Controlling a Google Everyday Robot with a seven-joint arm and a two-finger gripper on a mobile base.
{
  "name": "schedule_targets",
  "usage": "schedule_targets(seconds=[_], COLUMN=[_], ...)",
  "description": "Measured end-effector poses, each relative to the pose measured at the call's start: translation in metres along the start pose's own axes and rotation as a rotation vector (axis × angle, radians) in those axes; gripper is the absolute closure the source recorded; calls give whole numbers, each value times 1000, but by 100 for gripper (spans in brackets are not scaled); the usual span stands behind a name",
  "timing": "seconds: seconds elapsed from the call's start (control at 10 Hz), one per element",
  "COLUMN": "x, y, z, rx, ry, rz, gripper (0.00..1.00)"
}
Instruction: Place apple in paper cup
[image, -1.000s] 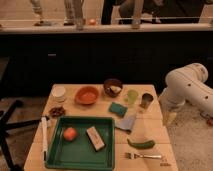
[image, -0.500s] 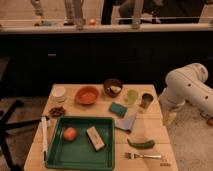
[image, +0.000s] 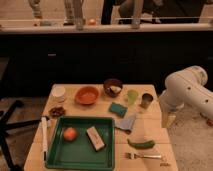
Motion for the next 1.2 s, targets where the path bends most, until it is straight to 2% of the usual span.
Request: schedule_targets(seconds=[0.3,0.4,0.6,0.7,0.8,1.0,1.2], x=[-47,-57,-87,-97,-110,-133,-131], y=[48,57,77,82,87,92,93], z=[4,4,7,9,11,14,14], rx=[-17,-22,-50,-56,-57,-54,-55], ry=[-143,-179,-278,-309,-339,-361,-359], rz=[-5,-13,-41,-48,-57,-78,-74], gripper=[20,20,20,20,20,20,20])
